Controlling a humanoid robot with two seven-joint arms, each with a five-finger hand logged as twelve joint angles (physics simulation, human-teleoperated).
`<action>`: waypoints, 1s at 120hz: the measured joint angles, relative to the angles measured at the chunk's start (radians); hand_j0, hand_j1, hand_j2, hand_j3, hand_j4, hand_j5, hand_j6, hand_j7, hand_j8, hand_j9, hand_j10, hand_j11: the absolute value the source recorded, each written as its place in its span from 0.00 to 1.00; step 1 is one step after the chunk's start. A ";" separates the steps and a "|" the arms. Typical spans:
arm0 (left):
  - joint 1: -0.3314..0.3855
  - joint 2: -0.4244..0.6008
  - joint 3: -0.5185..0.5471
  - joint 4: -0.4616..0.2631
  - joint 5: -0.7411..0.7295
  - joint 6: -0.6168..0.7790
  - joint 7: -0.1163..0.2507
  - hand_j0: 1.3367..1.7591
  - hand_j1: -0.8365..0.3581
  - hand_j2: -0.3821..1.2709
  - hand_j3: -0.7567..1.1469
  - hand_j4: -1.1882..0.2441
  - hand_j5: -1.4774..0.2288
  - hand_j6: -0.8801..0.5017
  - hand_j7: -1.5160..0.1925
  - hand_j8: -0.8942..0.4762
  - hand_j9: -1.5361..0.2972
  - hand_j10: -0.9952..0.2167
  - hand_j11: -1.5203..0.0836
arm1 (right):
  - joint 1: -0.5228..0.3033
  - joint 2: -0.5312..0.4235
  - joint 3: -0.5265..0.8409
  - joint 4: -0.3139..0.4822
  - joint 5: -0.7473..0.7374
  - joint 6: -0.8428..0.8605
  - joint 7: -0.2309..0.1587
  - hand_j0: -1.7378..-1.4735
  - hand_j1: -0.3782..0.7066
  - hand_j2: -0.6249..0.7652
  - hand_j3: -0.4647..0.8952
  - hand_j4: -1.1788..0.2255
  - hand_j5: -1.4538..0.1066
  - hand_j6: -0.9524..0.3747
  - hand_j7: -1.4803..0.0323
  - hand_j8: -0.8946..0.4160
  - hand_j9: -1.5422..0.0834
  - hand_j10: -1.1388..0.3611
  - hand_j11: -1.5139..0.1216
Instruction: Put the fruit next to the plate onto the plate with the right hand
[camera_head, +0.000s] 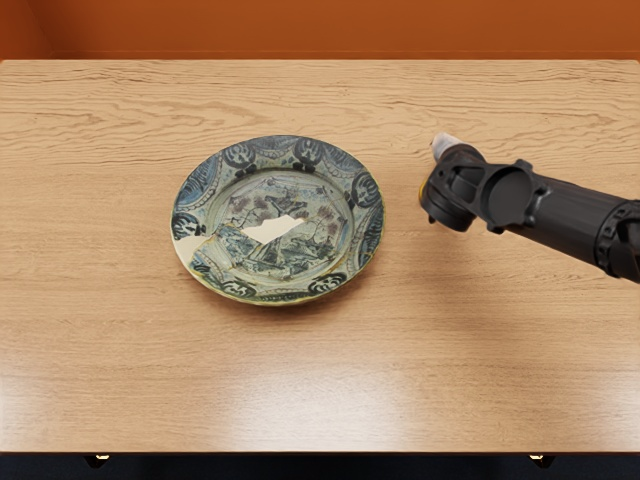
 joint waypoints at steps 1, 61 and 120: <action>0.000 0.000 0.000 0.000 0.000 0.000 0.000 0.76 0.99 0.23 0.40 0.83 0.87 0.64 0.89 0.65 0.84 0.82 0.95 | 0.000 0.000 0.000 0.000 0.000 0.000 0.000 0.30 0.18 0.43 0.34 0.74 0.82 0.61 0.86 0.58 0.84 0.67 0.82; 0.000 0.000 0.000 0.000 0.000 0.000 0.000 0.76 0.99 0.23 0.40 0.83 0.87 0.64 0.89 0.65 0.84 0.82 0.95 | -0.009 0.002 0.001 -0.001 0.010 0.014 0.000 0.30 0.40 0.40 0.34 0.60 0.65 0.46 0.69 0.43 0.68 0.53 0.66; 0.000 0.000 0.000 0.000 0.000 0.000 0.000 0.76 0.99 0.23 0.40 0.83 0.87 0.64 0.89 0.65 0.84 0.82 0.95 | -0.028 -0.031 0.143 -0.003 0.015 0.143 -0.005 0.34 0.72 0.57 0.34 0.27 0.36 0.52 0.30 0.62 0.31 0.50 0.27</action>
